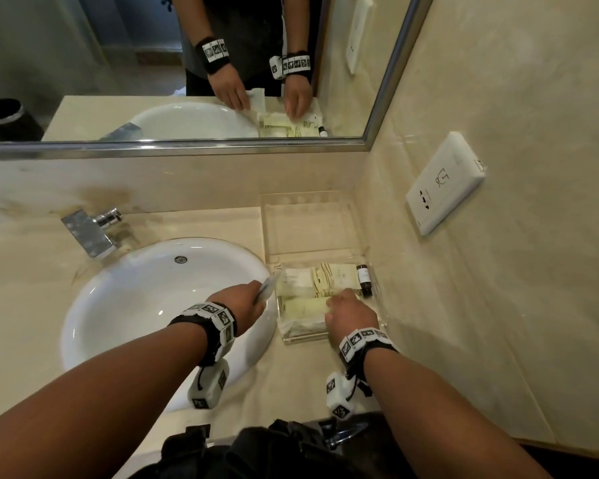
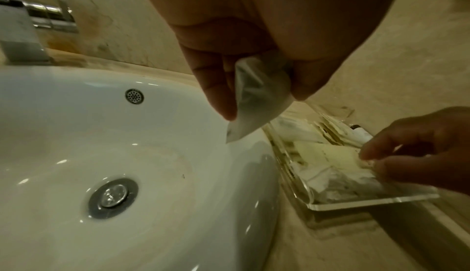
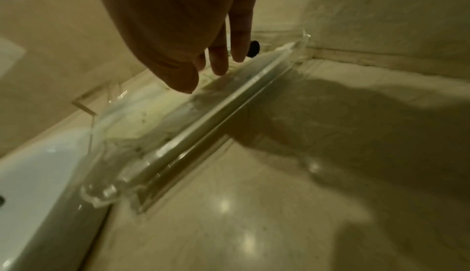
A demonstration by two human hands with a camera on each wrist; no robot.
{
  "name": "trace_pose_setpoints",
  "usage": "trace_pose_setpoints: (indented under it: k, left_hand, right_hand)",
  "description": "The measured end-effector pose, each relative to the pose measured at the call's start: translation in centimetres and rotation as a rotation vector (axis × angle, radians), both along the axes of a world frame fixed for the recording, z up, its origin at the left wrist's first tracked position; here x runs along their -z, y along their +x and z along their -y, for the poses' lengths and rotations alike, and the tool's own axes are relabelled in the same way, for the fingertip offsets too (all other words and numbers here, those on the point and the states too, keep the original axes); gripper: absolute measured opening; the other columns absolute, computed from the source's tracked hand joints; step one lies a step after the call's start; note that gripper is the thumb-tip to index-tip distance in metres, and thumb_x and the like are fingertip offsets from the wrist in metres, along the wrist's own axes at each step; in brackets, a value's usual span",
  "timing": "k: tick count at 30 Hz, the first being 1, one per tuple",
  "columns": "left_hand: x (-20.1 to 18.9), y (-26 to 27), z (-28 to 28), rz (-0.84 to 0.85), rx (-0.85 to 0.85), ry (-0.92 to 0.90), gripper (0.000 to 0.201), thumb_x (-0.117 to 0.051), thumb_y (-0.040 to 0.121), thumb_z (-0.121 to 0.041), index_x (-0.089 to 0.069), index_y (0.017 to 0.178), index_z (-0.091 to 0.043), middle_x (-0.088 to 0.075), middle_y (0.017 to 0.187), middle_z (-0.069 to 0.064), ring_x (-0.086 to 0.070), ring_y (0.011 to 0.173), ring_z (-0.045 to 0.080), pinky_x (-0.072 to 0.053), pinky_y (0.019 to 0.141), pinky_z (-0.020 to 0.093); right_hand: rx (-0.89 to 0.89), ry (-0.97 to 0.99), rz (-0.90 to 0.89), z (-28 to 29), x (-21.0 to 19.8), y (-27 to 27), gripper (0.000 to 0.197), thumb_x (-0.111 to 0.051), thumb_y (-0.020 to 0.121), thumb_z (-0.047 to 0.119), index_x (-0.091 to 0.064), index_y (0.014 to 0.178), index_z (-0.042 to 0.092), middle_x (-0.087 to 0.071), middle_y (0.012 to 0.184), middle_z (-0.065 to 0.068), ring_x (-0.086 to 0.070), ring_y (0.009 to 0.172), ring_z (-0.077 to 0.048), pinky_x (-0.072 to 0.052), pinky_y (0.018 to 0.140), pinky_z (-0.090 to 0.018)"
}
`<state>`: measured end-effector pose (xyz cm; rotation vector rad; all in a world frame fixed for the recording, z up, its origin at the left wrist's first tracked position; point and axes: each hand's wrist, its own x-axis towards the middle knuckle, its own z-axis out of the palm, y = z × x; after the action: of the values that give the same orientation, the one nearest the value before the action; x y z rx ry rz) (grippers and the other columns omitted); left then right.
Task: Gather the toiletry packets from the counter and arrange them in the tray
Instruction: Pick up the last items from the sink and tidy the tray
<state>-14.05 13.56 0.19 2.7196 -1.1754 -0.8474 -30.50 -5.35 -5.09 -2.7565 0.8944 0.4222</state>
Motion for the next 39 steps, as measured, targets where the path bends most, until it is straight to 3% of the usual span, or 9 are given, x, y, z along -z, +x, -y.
trace_pose_setpoints:
  k: [9,13,16,22,26,29,31,36,39]
  left_hand:
    - [1.1,-0.9,3.0,0.044,0.077,-0.009,0.032,-0.035,0.097,-0.046,-0.052,0.105,-0.02,-0.054,0.097,0.002,-0.057,0.081,0.023,-0.049,0.069,0.035]
    - [0.8,-1.3,4.7,0.04,0.167,0.03,0.017,-0.043,0.094,-0.04,-0.048,0.091,-0.024,-0.053,0.093,0.004,-0.054,0.079,0.024,-0.044,0.066,0.032]
    - [0.7,-1.8,5.9,-0.01,0.186,0.018,0.008,-0.049,0.09,-0.031,-0.048,0.092,-0.024,-0.064,0.099,0.003,-0.059,0.087,0.025,-0.045,0.07,0.03]
    - [1.6,-3.2,7.0,-0.143,0.114,-0.103,0.04,-0.06,0.087,-0.027,-0.053,0.126,-0.026,-0.065,0.116,0.0,-0.061,0.103,0.022,-0.047,0.086,0.029]
    - [2.4,-3.2,7.1,-0.18,-0.029,-0.139,0.05,-0.067,0.085,-0.036,-0.051,0.132,-0.027,-0.062,0.127,-0.001,-0.058,0.114,0.02,-0.046,0.097,0.031]
    - [2.6,-3.0,7.2,-0.209,-0.066,-0.139,0.05,-0.069,0.085,-0.033,-0.055,0.132,-0.023,-0.06,0.13,0.0,-0.056,0.119,0.02,-0.043,0.1,0.029]
    - [2.7,-2.9,7.5,-0.206,-0.068,-0.146,0.05,-0.07,0.085,-0.03,-0.057,0.132,-0.022,-0.06,0.131,0.0,-0.055,0.121,0.02,-0.042,0.101,0.027]
    - [2.5,-3.2,8.2,-0.27,-0.012,-0.125,0.045,-0.076,0.079,-0.038,-0.065,0.12,-0.025,-0.066,0.117,-0.004,-0.059,0.11,0.016,-0.046,0.095,0.028]
    - [2.5,-3.8,8.6,-0.324,0.002,-0.149,0.033,-0.078,0.076,-0.039,-0.071,0.106,-0.027,-0.069,0.1,-0.006,-0.061,0.095,0.014,-0.048,0.081,0.026]
  right_hand:
    - [-0.051,0.078,0.033,0.2,-0.1,-1.2,0.033,-0.045,0.095,0.029,-0.065,0.121,0.027,-0.058,0.122,0.0,-0.058,0.111,-0.021,-0.049,0.088,-0.034]
    - [0.112,0.279,0.23,0.2,-1.3,-1.4,0.064,-0.058,0.086,0.042,-0.036,0.146,0.04,-0.04,0.144,0.009,-0.061,0.105,-0.016,-0.052,0.089,-0.035]
    - [0.14,0.377,0.351,0.0,-2.0,-1.1,0.081,-0.067,0.077,0.05,-0.027,0.147,0.046,-0.03,0.146,0.018,-0.058,0.106,-0.009,-0.054,0.088,-0.035]
    - [0.221,0.481,0.339,1.3,-2.4,-1.3,0.028,-0.056,0.093,0.041,-0.065,0.117,0.029,-0.068,0.106,0.004,-0.064,0.094,-0.017,-0.055,0.086,-0.036]
    - [0.33,0.559,0.404,2.4,-1.5,-1.9,0.023,-0.059,0.095,0.038,-0.069,0.113,0.029,-0.069,0.103,0.007,-0.063,0.095,-0.014,-0.052,0.085,-0.033]
    - [0.373,0.597,0.438,2.8,-1.2,-2.1,0.008,-0.057,0.096,0.035,-0.063,0.091,0.032,-0.063,0.086,0.012,-0.059,0.083,-0.011,-0.047,0.072,-0.03]
    - [0.384,0.589,0.438,2.8,-1.1,-2.2,0.018,-0.054,0.098,0.033,-0.056,0.08,0.033,-0.057,0.078,0.011,-0.055,0.076,-0.013,-0.042,0.065,-0.03]
    - [0.417,0.535,0.339,3.3,-1.3,-2.6,0.023,-0.044,0.1,0.032,-0.062,0.114,0.028,-0.067,0.107,0.001,-0.062,0.098,-0.019,-0.051,0.084,-0.033]
    - [0.361,0.463,0.241,3.4,-1.7,-2.7,0.047,-0.048,0.093,0.027,-0.051,0.139,0.028,-0.051,0.141,0.001,-0.056,0.12,-0.019,-0.045,0.101,-0.033]
